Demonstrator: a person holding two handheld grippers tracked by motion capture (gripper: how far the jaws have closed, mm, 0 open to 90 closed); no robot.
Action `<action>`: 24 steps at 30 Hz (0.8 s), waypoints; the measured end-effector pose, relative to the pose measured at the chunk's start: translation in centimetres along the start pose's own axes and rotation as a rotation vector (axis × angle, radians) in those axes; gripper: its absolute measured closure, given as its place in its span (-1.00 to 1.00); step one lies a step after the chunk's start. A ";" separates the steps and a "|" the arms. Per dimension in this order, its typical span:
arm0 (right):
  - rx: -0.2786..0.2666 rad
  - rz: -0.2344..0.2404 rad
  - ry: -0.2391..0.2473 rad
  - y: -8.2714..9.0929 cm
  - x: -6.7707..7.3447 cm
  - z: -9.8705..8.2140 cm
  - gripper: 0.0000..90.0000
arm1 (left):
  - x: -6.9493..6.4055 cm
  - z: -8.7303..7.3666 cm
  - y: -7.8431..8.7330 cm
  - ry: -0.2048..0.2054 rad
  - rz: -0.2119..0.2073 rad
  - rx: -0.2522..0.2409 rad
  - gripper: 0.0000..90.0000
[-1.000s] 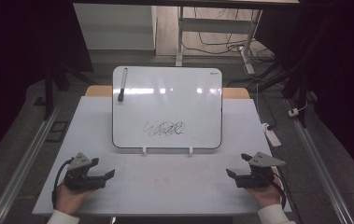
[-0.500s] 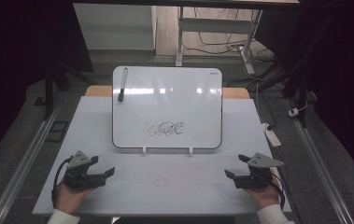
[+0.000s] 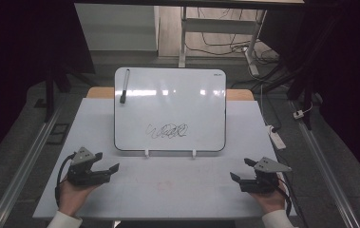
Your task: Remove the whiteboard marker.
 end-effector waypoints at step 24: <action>0.015 0.011 0.032 -0.6 0.5 -0.3 -0.51 | 5.4 16.3 -4.4 0.034 0.097 -0.071 -0.37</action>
Point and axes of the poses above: each handheld gripper's, and its own axes: y roughly backward along the jaws, z roughly out of its top, x roughly to its left, the point moved 8 cm from there along -y, roughly forward along the jaws, and after that the axes turned 2 degrees about -y, right-handed, at the moved point
